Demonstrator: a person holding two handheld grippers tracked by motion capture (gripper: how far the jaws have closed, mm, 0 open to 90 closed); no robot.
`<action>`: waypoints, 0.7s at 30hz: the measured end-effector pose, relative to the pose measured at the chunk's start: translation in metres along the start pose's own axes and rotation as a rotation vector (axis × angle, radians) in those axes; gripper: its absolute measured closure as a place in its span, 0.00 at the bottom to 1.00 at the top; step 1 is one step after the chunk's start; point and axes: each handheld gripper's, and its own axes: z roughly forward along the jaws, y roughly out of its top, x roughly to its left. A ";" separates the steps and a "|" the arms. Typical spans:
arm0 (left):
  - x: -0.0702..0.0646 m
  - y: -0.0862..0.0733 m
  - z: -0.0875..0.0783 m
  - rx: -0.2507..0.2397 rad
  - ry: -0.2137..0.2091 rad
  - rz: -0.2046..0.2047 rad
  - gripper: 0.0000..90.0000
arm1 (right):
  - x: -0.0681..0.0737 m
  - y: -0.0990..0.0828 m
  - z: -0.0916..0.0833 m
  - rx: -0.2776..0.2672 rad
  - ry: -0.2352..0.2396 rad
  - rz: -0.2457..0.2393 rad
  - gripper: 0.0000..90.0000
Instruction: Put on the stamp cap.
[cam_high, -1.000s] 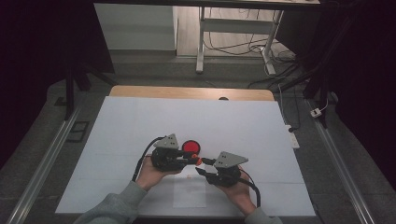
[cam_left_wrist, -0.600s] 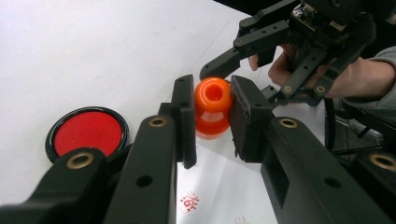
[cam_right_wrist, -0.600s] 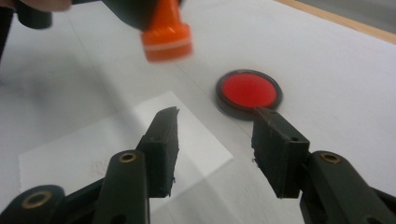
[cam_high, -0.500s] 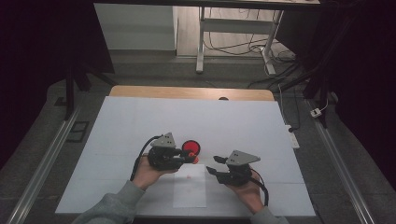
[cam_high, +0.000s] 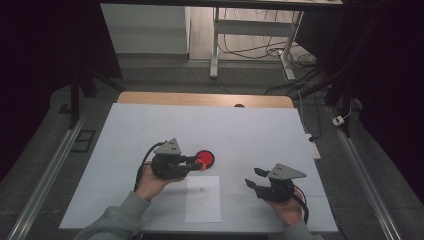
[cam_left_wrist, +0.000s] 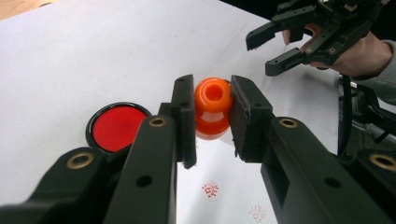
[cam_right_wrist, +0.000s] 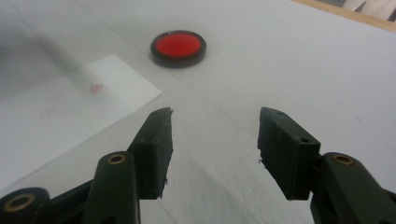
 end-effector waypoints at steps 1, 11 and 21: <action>0.001 0.000 -0.001 -0.001 0.002 0.000 0.81 | -0.001 -0.001 -0.002 0.007 -0.016 -0.008 0.49; 0.007 0.000 -0.008 -0.011 0.027 -0.011 0.81 | -0.011 -0.012 -0.016 0.029 -0.053 -0.007 0.47; 0.015 0.000 -0.020 -0.035 0.068 -0.020 0.81 | -0.018 -0.018 -0.018 0.037 -0.070 0.006 0.46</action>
